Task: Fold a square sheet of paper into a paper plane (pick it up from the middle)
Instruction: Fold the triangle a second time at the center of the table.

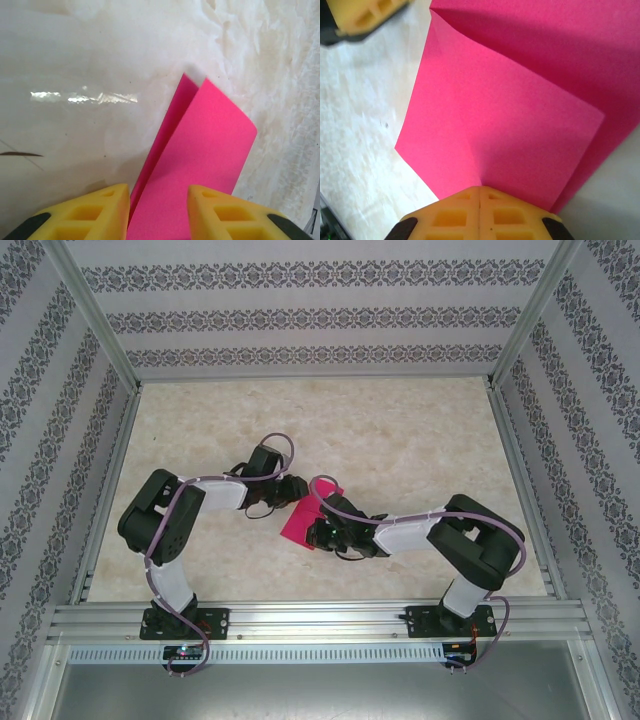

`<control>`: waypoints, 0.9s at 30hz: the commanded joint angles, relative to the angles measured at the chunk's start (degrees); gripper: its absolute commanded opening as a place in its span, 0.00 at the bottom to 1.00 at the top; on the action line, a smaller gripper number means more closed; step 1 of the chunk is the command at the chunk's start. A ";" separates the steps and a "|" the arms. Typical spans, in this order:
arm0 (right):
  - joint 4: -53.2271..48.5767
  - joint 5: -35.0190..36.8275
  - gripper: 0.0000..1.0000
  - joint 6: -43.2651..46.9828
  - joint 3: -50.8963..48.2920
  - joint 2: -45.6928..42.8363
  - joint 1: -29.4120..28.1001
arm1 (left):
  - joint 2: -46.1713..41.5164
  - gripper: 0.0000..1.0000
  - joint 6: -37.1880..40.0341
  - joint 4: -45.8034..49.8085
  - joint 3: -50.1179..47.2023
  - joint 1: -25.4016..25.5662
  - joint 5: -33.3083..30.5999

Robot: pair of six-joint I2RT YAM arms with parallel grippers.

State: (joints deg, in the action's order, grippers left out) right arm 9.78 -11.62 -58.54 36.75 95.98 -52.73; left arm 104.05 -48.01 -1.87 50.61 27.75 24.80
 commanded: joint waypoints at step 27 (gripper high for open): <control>-3.82 -4.90 0.18 6.06 -5.34 -13.02 4.59 | -11.46 0.31 -2.88 -6.39 -8.99 8.39 6.64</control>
State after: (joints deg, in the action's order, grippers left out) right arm 2.42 -18.11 -49.76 32.16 82.76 -47.88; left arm 91.77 -50.06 -4.05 39.62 35.31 29.58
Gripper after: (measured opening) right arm 0.184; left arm 0.308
